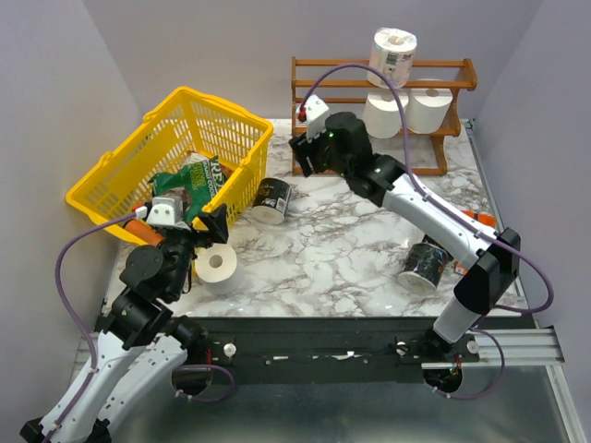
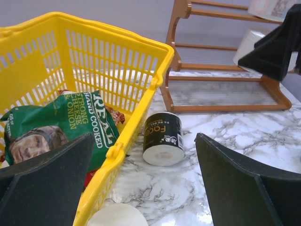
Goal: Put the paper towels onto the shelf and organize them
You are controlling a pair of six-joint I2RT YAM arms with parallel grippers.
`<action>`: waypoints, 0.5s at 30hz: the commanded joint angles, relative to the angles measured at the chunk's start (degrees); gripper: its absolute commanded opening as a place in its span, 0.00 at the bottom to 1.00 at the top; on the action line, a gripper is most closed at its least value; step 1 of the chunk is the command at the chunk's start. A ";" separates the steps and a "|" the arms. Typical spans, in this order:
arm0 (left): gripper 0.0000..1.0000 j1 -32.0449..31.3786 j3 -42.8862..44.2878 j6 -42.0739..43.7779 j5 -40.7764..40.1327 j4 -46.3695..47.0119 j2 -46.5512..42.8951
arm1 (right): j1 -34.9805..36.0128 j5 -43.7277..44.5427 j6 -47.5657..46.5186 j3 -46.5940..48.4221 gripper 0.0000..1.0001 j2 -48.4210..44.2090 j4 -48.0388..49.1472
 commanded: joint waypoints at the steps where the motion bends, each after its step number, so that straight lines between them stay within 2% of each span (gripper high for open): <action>1: 0.99 -0.15 0.24 -1.93 -6.21 -1.37 -2.10 | 6.63 -2.09 32.91 0.27 0.72 1.68 -10.24; 7: 0.99 -0.15 6.82 -6.50 -4.99 -7.43 -6.50 | 13.31 -7.54 52.28 -4.30 0.81 4.40 -7.09; 11: 0.99 -0.15 10.88 -8.44 -4.11 -11.91 -9.31 | 19.71 -2.28 57.58 -5.61 0.85 5.81 -5.07; 15: 0.99 -0.15 11.41 -9.23 -4.20 -14.20 -11.16 | 22.81 -0.43 62.42 -8.08 0.94 7.39 0.02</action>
